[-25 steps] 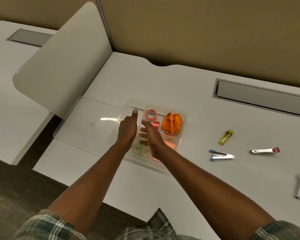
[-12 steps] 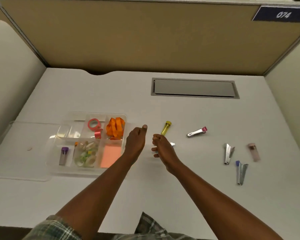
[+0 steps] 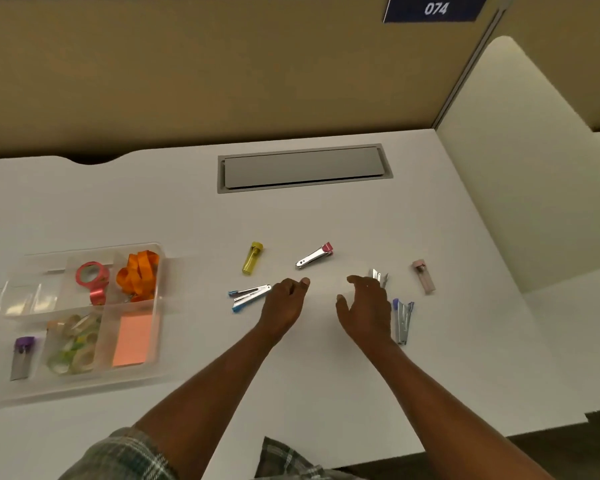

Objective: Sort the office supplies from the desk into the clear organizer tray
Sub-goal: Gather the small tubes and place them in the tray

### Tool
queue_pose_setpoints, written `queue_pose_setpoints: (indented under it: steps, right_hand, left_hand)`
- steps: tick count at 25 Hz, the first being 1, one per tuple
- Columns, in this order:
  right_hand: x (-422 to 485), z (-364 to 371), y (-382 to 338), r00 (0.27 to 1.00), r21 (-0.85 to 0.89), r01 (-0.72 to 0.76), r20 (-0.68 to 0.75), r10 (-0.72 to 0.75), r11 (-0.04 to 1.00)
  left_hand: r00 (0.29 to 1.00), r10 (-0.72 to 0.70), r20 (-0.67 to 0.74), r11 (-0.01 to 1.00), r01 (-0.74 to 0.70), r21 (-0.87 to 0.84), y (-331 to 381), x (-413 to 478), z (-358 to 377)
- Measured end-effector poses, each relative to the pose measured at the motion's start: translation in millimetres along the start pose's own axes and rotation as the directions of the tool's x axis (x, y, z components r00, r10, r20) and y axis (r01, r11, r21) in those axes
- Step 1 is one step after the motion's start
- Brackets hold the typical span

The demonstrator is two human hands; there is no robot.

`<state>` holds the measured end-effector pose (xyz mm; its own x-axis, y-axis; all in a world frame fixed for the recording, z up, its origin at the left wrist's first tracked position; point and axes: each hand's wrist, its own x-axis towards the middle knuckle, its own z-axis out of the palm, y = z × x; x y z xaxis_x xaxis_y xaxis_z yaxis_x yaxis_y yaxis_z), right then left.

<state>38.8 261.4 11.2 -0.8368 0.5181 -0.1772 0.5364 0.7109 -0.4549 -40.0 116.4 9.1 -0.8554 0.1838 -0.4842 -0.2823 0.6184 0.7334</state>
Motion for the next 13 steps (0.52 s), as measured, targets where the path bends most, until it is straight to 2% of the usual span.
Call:
queue_pose_setpoints:
  steps: [1, 3, 7, 13]
  right_hand:
    - [2, -6, 14, 0.999, -0.093, -0.033, -0.027, 0.030, 0.995]
    - [4, -16, 40, 0.990, -0.167, -0.138, -0.032, 0.135, 0.976]
    - [2, -23, 76, 0.962, -0.099, -0.268, 0.021, 0.271, 0.958]
    - [7, -21, 87, 0.969, 0.008, -0.242, 0.055, 0.241, 0.970]
  left_hand:
    - [1.000, 0.003, 0.017, 1.000, -0.004, 0.028, 2, -1, 8]
    - [0.999, 0.005, 0.048, 0.998, -0.008, 0.065, 5, -2, 23]
    - [0.996, 0.019, 0.089, 0.994, -0.029, 0.109, 11, -6, 44]
    - [0.991, 0.039, 0.129, 0.991, -0.055, 0.122, 21, -8, 62]
